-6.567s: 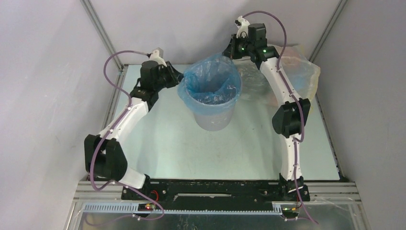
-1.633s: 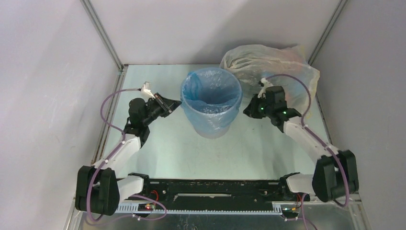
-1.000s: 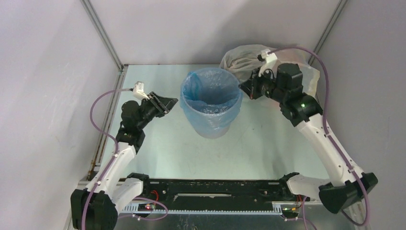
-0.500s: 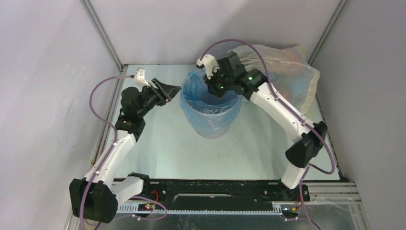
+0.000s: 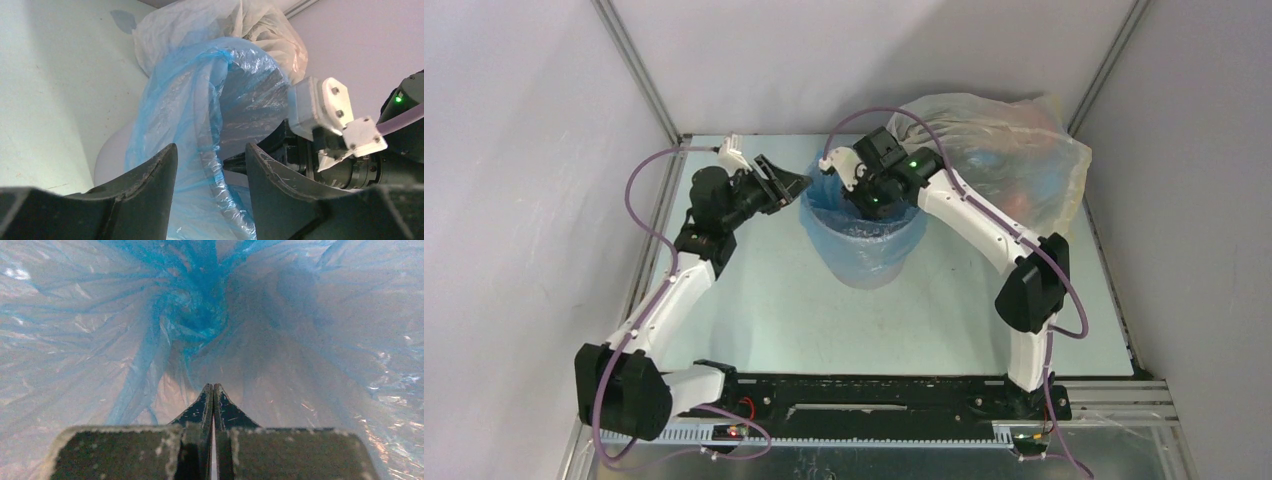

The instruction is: Put the trash bags into the trash bin

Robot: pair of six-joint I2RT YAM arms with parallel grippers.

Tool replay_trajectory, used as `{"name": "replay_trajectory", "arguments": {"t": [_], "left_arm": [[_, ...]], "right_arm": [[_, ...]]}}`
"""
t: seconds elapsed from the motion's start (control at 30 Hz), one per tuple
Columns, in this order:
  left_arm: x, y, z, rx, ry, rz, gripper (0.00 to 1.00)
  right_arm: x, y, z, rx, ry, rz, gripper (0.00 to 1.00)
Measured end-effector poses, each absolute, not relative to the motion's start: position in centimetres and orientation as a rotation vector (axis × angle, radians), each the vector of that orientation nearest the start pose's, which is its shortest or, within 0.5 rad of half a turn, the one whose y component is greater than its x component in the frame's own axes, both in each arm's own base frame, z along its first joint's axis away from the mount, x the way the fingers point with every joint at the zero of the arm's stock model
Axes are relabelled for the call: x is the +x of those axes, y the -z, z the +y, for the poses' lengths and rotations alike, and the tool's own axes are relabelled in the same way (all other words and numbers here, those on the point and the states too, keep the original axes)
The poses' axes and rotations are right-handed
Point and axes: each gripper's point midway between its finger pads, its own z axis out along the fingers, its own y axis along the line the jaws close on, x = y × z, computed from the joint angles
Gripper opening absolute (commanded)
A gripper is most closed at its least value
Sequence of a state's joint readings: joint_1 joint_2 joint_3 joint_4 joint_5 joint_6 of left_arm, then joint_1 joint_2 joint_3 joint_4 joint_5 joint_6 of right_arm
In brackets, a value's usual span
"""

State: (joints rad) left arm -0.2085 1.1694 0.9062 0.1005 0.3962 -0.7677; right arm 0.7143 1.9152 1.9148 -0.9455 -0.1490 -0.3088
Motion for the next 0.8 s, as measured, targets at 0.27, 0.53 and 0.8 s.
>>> {"name": "replay_trajectory", "arguments": {"t": [0.27,0.53,0.8], "left_arm": [[35.9,-28.3,-17.4,-0.199,1.046,1.838,0.56],[35.8,-28.3,-17.5,-0.192,1.043,1.84,0.56],[35.4,-28.3,-18.3,-0.172,1.059,1.846,0.59]], "right_arm": [[34.0,-17.1,30.9,-1.332,-0.276,2.245,0.0],[32.9,-13.6,29.6,-1.364,-0.236,2.333,0.0],[33.4,-10.5,29.4,-1.378,-0.198,2.406,0.0]]}}
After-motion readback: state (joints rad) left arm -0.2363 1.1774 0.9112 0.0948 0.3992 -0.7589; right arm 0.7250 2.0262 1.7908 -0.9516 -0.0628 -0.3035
